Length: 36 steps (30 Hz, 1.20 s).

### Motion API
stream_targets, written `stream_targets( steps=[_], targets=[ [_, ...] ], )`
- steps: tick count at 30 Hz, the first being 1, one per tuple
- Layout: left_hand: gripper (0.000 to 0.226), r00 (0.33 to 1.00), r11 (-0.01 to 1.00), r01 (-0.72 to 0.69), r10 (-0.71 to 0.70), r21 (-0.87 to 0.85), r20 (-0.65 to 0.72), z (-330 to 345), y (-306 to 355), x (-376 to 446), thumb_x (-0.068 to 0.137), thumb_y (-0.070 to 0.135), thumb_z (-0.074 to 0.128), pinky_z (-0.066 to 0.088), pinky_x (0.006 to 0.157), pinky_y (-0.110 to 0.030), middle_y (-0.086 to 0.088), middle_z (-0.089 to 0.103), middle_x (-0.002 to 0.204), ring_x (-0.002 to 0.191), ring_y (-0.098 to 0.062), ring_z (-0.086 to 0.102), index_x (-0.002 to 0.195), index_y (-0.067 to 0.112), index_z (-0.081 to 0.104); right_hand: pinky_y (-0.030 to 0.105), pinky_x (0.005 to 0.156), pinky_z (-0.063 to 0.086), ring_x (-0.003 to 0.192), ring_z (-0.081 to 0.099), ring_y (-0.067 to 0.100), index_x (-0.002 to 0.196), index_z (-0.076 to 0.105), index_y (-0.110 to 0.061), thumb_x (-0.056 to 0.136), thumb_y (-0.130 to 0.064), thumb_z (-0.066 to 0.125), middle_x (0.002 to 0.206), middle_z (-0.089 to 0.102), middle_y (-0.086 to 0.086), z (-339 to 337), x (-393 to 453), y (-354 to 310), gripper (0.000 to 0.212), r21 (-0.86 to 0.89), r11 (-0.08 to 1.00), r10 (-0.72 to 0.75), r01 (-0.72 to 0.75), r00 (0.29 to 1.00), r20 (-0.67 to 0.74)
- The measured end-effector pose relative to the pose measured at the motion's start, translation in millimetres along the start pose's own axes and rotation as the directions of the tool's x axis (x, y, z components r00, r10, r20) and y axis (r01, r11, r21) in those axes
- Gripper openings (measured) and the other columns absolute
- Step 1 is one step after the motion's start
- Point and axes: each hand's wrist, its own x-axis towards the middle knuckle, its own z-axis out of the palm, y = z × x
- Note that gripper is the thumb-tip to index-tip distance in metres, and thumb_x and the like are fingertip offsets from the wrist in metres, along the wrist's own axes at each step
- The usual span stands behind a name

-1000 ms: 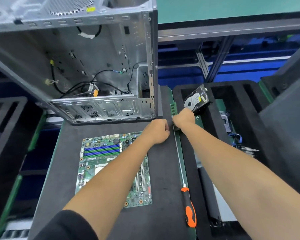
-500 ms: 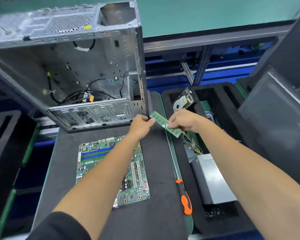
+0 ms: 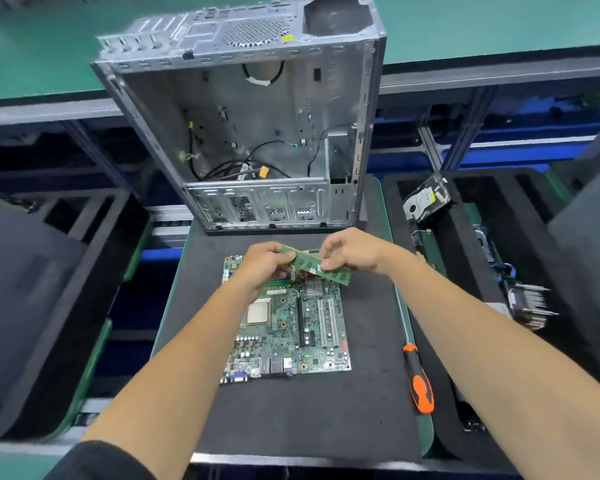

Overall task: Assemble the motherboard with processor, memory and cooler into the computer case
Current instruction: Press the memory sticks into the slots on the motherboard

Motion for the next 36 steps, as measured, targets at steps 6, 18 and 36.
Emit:
stream_targets(
  steps=[6, 18, 36],
  targets=[
    [0.018, 0.994, 0.998, -0.057, 0.055, -0.021, -0.090, -43, -6, -10, 0.082, 0.006, 0.064, 0.046, 0.067, -0.029, 0.000, 0.071, 0.082, 0.072, -0.014, 0.061, 0.087, 0.021, 0.072, 0.017, 0.067, 0.046, 0.070, 0.060, 0.006, 0.093, 0.067, -0.013, 0.083, -0.004, 0.074, 0.077, 0.066, -0.003, 32, 13, -29, 0.015, -0.121, 0.986, -0.112, 0.113, 0.994, 0.013],
    [0.010, 0.975, 0.988, -0.136, 0.121, -0.070, -0.188, -84, 13, -3, 0.081, 0.003, 0.065, 0.044, 0.056, -0.023, -0.004, 0.067, 0.078, 0.070, -0.015, 0.058, 0.083, 0.011, 0.071, 0.028, 0.082, 0.045, 0.099, 0.056, 0.014, 0.117, 0.063, -0.022, 0.082, -0.029, 0.076, 0.112, 0.059, -0.001, 69, 33, -72, 0.037, -0.555, 0.781, -0.369, 0.286, 0.929, -0.041],
    [0.025, 0.981, 0.913, 0.114, -0.041, 0.391, -0.190, -126, -44, 39, 0.080, 0.026, 0.075, 0.053, 0.064, -0.027, -0.004, 0.067, 0.076, 0.055, -0.012, 0.060, 0.075, 0.002, 0.068, 0.032, 0.060, 0.042, 0.072, 0.053, 0.021, 0.103, 0.052, -0.010, 0.095, -0.013, 0.052, 0.088, 0.057, 0.009, 94, 86, -62, 0.009, -0.651, 0.758, -0.048, -0.050, 0.990, -0.133]
  ],
)
